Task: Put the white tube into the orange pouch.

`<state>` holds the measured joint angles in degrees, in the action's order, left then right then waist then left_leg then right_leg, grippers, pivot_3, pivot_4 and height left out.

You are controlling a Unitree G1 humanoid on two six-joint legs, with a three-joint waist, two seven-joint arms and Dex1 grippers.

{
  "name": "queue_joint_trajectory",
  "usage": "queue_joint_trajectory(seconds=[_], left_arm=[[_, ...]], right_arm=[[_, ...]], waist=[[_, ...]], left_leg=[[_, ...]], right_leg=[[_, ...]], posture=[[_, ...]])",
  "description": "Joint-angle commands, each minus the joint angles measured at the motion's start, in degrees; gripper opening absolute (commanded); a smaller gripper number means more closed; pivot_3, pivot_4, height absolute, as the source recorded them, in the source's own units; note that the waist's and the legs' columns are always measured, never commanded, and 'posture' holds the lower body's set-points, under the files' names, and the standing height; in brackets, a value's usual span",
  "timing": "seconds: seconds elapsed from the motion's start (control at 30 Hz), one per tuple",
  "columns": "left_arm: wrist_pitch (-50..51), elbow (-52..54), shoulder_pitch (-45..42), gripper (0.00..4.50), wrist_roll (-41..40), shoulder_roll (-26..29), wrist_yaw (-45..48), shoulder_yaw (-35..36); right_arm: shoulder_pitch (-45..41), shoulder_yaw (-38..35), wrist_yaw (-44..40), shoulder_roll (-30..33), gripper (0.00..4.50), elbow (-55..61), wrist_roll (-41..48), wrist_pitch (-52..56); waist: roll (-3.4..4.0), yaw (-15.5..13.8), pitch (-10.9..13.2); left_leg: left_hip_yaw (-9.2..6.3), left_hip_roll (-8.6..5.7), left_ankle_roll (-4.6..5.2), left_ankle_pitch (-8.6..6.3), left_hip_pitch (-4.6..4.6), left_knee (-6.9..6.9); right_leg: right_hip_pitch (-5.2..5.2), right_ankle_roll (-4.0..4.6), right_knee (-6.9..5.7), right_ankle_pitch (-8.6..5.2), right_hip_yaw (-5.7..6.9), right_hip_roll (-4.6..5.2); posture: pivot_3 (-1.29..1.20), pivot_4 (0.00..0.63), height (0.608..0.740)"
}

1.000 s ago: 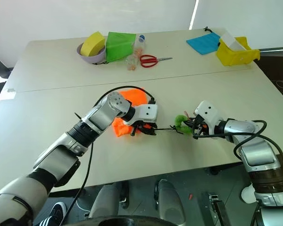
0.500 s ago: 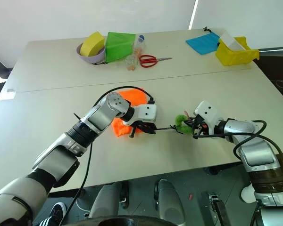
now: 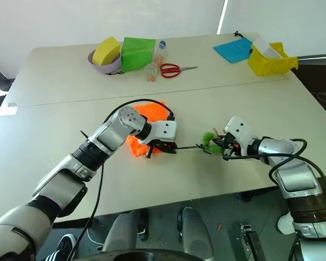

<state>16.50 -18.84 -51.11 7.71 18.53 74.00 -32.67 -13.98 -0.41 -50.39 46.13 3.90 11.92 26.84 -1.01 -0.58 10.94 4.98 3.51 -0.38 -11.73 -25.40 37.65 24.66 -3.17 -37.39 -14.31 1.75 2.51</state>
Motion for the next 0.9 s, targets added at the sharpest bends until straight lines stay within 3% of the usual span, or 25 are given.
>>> queue_joint_trajectory(seconds=[0.03,0.5,0.9], left_arm=[[-0.9,2.3,0.6,0.23,-0.1,1.4,0.9,0.5],[-6.6,5.0,2.0,0.23,-0.4,9.5,3.3,2.1],[-6.2,12.4,7.6,0.23,-6.6,18.9,8.1,6.7]], right_arm=[[-1.7,-2.1,0.5,1.3,0.00,-0.9,-0.7,-1.8],[-4.4,-2.3,2.5,3.0,0.00,-7.1,-4.7,-4.8],[-4.8,-2.2,3.1,4.0,0.00,-9.7,-6.5,-6.4]], waist=[[0.00,0.0,0.0],[0.00,0.0,0.0],[0.01,0.1,0.0]], left_leg=[[0.00,0.00,0.00,0.00,0.00,0.02],[0.02,0.02,0.00,0.00,-0.01,0.06],[0.05,0.03,0.00,0.00,-0.01,0.08]], right_leg=[[0.00,0.00,0.00,0.00,0.00,0.00],[-0.01,0.00,-0.03,0.00,0.00,0.00],[-0.01,0.00,-0.04,0.00,-0.02,0.01]], posture=[[0.00,0.150,0.740],[0.00,0.150,0.740],[0.00,0.150,0.740]])
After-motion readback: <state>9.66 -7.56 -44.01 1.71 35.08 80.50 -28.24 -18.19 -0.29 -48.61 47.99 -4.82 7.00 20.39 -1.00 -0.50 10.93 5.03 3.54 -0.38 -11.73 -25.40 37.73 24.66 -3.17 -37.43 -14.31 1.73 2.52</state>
